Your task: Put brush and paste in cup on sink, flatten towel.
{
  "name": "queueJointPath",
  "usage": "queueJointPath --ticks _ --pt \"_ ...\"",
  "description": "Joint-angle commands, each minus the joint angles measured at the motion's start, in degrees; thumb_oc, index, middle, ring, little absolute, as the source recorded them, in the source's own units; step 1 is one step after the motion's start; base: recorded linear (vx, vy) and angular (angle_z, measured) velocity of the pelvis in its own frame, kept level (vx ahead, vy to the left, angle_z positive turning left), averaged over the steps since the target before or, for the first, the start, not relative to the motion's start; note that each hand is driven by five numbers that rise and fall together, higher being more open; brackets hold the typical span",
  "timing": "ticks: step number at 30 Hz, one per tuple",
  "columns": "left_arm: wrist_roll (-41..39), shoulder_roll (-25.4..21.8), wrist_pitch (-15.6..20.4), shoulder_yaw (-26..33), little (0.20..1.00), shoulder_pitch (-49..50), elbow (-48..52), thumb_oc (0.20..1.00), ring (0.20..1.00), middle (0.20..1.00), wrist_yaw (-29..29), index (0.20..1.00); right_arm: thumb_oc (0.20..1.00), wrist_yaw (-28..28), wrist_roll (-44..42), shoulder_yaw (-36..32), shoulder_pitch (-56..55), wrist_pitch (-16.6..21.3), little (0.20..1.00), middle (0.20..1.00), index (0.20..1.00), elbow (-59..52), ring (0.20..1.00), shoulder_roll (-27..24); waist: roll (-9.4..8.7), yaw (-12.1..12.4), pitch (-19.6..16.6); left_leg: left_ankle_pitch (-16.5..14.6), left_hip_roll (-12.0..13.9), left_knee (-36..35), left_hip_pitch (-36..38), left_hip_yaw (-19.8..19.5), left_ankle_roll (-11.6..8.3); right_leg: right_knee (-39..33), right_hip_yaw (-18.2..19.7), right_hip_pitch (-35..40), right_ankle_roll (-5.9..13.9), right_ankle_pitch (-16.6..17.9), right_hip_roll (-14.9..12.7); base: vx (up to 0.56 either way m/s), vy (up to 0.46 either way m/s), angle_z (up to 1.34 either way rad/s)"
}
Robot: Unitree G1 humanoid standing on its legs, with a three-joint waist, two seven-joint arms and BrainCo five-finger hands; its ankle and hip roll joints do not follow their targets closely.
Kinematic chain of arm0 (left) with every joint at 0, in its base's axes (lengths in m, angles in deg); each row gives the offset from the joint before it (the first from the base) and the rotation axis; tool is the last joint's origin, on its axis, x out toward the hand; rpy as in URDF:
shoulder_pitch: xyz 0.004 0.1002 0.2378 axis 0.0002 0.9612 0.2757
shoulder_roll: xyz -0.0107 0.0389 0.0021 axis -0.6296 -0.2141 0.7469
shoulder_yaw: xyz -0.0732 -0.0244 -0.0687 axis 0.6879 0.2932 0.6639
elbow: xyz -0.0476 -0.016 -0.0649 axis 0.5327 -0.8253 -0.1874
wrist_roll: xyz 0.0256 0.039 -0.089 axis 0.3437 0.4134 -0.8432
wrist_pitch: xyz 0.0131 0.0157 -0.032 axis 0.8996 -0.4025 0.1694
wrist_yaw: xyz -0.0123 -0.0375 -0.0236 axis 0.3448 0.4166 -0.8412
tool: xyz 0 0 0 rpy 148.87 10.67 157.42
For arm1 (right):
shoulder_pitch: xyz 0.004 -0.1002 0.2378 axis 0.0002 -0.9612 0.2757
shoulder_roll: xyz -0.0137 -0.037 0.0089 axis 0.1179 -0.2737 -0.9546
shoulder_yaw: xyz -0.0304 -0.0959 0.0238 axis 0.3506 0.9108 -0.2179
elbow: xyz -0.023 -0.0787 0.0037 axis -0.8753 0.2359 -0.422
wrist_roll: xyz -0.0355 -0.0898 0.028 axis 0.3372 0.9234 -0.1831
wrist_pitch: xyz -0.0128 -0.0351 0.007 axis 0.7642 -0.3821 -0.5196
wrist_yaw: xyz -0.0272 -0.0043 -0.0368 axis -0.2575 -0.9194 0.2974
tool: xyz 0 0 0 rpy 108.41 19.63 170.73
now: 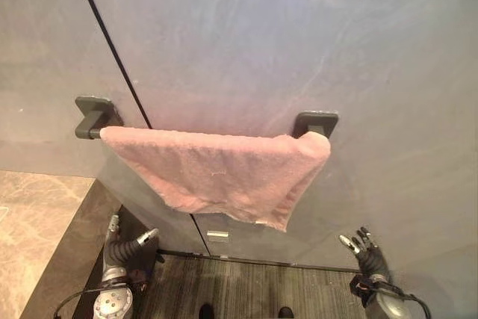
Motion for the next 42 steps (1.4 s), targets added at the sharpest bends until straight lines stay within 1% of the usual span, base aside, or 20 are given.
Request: queueJointPath --ticks 1,3,4,6,7,8,10,11,14,16,17,18,20,24,31,34,35,37,40,42 --pt "3.9 -2.5 4.8 5.2 1.0 -1.4 5.0 1.0 1.0 1.0 5.6 1.0 1.0 4.4 8.2 -2.1 4.3 8.1 1.0 1.0 1.0 -6.4 1.0 0.4 -3.14 0.2 -0.4 -0.6 1.8 0.6 -0.3 0.8 -2.09 0.1 1.1 -2.7 3.74 4.0 -5.6 0.0 -0.001 -0.12" --pt "6.7 -3.0 5.6 8.1 1.0 -1.1 8.5 1.0 1.0 1.0 7.9 1.0 1.0 6.2 14.8 -4.5 3.9 9.1 1.0 1.0 1.0 -11.6 1.0 -1.4 -2.91 0.1 -0.4 -0.7 1.9 0.6 -0.3 0.9 -2.15 0.1 1.3 -2.8 3.73 3.9 -5.5 -0.01 -0.006 -0.1" --pt "11.8 -3.9 6.4 12.5 1.0 -0.5 12.9 1.0 1.0 1.0 11.6 1.0 1.0 7.5 19.9 -6.7 4.1 11.0 1.0 1.0 1.0 -18.4 1.0 -2.6 -2.7 0.1 -0.6 -0.8 2.0 0.6 -0.4 0.9 -2.35 0.1 1.4 -2.9 3.7 3.8 -5.6 0.0 -0.008 -0.04" --pt "12.4 -3.6 6.2 13.1 1.0 -0.3 14.3 1.0 1.0 1.0 12.2 1.0 1.0 7.7 20.6 -6.7 4.2 11.3 1.0 1.0 1.0 -20.0 1.0 -2.5 -2.7 0.1 -0.6 -0.8 2.0 0.6 -0.4 0.9 -2.37 0.1 1.4 -2.9 3.69 3.8 -5.6 0.0 0.0 0.0" --pt "16.1 -4.3 6.4 16.2 1.0 0.3 18.2 1.0 1.0 1.0 15.1 1.0 1.0 7.9 24.5 -7.3 4.6 12.8 1.0 1.0 1.0 -26.3 1.0 -3.7 -2.53 0.4 -0.6 -0.8 2.0 0.6 -0.5 0.9 -2.49 0.1 1.4 -2.9 3.67 3.8 -5.7 0.0 0.0 0.0" --pt "16.2 -4.2 6.3 16.3 1.0 0.4 18.4 1.0 1.0 1.0 15.1 1.0 1.0 7.9 24.6 -7.2 4.5 12.8 1.0 1.0 1.0 -26.5 1.0 -3.7 -2.53 0.3 -0.6 -0.8 2.0 0.6 -0.5 0.9 -2.49 0.1 1.4 -2.9 3.67 3.8 -5.7 0.0 0.0 0.0" --pt "22.0 -6.6 6.7 19.2 1.0 1.1 21.9 1.0 1.0 1.0 16.9 1.0 1.0 8.5 31.3 -7.3 5.1 14.1 1.0 1.0 1.0 -32.1 1.0 -6.7 -2.47 0.7 -0.6 -0.9 1.9 0.6 -0.6 0.9 -2.58 0.1 1.5 -3.1 3.67 3.8 -5.6 0.0 0.0 0.0" --pt "22.2 -6.5 6.5 19.3 1.0 1.3 22.2 1.0 1.0 1.0 17.0 1.0 1.0 8.7 31.5 -7.2 5.0 14.0 1.0 1.0 1.0 -32.2 1.0 -6.7 -2.47 0.7 -0.6 -0.9 1.9 0.6 -0.5 0.9 -2.58 0.1 1.5 -3.1 3.67 3.8 -5.6 -0.01 0.0 -0.03" --pt "29.1 -10.0 7.1 21.3 1.0 3.3 25.7 1.0 1.0 1.0 18.2 1.0 1.0 11.1 41.8 -7.5 5.3 15.3 1.0 1.0 1.0 -38.4 1.0 -12.0 -2.61 1.0 -0.7 -0.9 2.0 0.6 -0.4 0.9 -2.7 0.1 1.3 -3.0 3.89 3.9 -5.8 0.0 0.0 0.0" --pt "29.9 -11.1 7.3 21.1 1.0 3.6 26.4 1.0 1.0 1.0 18.0 1.0 1.0 11.2 43.5 -7.0 5.6 15.3 1.0 1.0 1.0 -39.5 1.0 -13.6 -2.66 1.0 -0.8 -0.9 1.9 0.6 -0.4 0.8 -2.7 0.1 1.3 -2.9 3.95 3.9 -5.8 0.0 0.001 0.04" --pt "36.1 -19.4 7.5 18.7 1.0 4.1 28.4 1.0 1.0 1.0 16.2 1.0 1.0 11.9 50.1 -3.3 8.5 14.9 1.0 1.0 1.0 -41.0 1.0 -21.2 -3.04 1.3 -0.9 -1.0 1.8 0.6 -0.2 0.9 -2.62 0.1 1.3 -2.8 4.32 4.2 -5.9 0.0 0.001 0.08" --pt "37.6 -22.5 7.3 17.1 1.0 4.2 28.4 1.0 1.0 1.0 15.8 1.0 1.0 12.3 52.4 -0.8 10.2 14.9 1.0 1.0 1.0 -40.9 1.0 -24.3 -3.18 1.5 -0.9 -0.9 1.7 0.6 -0.2 0.8 -2.53 0.1 1.4 -2.7 4.47 4.2 -5.9 0.0 0.0 0.06" --pt "39.1 -26.2 6.9 15.5 1.0 4.5 28.1 1.0 1.0 1.0 15.2 1.0 1.0 11.7 55.7 2.9 13.4 13.9 1.0 1.0 1.0 -40.7 1.0 -29.5 -3.42 1.8 -0.8 -0.9 1.7 0.6 0.0 0.7 -2.46 0.1 1.4 -2.6 4.64 4.4 -5.9 0.0 0.0 0.0" --pt "40.7 -30.0 7.0 14.0 1.0 4.0 28.0 1.0 1.0 1.0 14.6 1.0 1.0 10.5 58.6 10.4 21.8 12.9 1.0 1.0 1.0 -40.6 1.0 -34.5 -3.68 2.2 -0.5 -0.9 1.6 0.6 0.2 0.8 -2.25 0.1 1.3 -2.6 4.82 4.5 -5.9 0.01 0.004 0.02" --pt "41.2 -32.6 6.7 13.0 1.0 3.7 27.5 1.0 1.0 1.0 11.9 1.0 1.0 8.2 60.1 15.6 27.0 11.7 1.0 1.0 1.0 -38.5 1.0 -36.6 -3.8 2.3 -0.2 -1.0 1.5 0.6 0.2 0.8 -2.08 0.1 1.4 -2.7 4.91 4.6 -5.9 0.0 0.0 0.0" --pt "40.4 -32.9 6.5 12.4 1.0 4.0 26.7 1.0 1.0 1.0 8.7 1.0 1.0 3.8 60.9 18.2 29.7 10.7 1.0 1.0 1.0 -37.9 1.0 -39.2 -4.0 2.5 0.2 -1.0 1.4 0.6 0.2 0.7 -2.02 0.1 1.7 -2.8 4.84 4.6 -6.0 0.0 0.0 0.0" --pt "40.4 -32.7 6.5 12.6 1.0 4.0 26.7 1.0 1.0 1.0 8.6 1.0 1.0 3.5 60.7 18.5 30.1 10.5 1.0 1.0 1.0 -38.0 1.0 -39.3 -3.9 2.4 0.2 -1.1 1.3 0.6 0.2 0.8 -2.01 0.1 1.8 -2.8 4.85 4.6 -6.0 0.0 0.0 0.0" --pt "40.0 -32.6 6.5 12.2 1.0 4.4 25.8 1.0 1.0 1.0 6.2 1.0 1.0 0.3 59.3 19.5 32.2 10.5 1.0 1.0 1.0 -38.0 1.0 -40.5 -3.96 2.4 0.4 -1.1 1.3 0.6 0.3 0.9 -1.94 0.1 1.8 -2.9 4.82 4.6 -6.0 0.0 0.0 0.0" --pt "39.6 -32.5 6.7 12.4 1.0 4.8 25.6 1.0 1.0 1.0 5.3 1.0 1.0 -0.9 58.9 19.4 31.8 10.5 1.0 1.0 1.0 -37.6 1.0 -41.5 -3.93 2.3 0.5 -1.2 1.3 0.6 0.3 1.0 -1.94 0.1 1.8 -2.9 4.83 4.6 -6.0 0.0 0.0 0.0" --pt "39.3 -33.3 7.0 12.8 1.0 6.0 25.2 1.0 1.0 1.0 3.2 1.0 1.0 -2.3 57.5 17.0 29.7 10.7 1.0 1.0 1.0 -37.7 1.0 -43.7 -3.91 2.0 0.5 -1.3 1.3 0.6 0.4 1.1 -1.89 0.1 1.8 -2.9 4.87 4.6 -6.0 0.0 0.0 0.0"
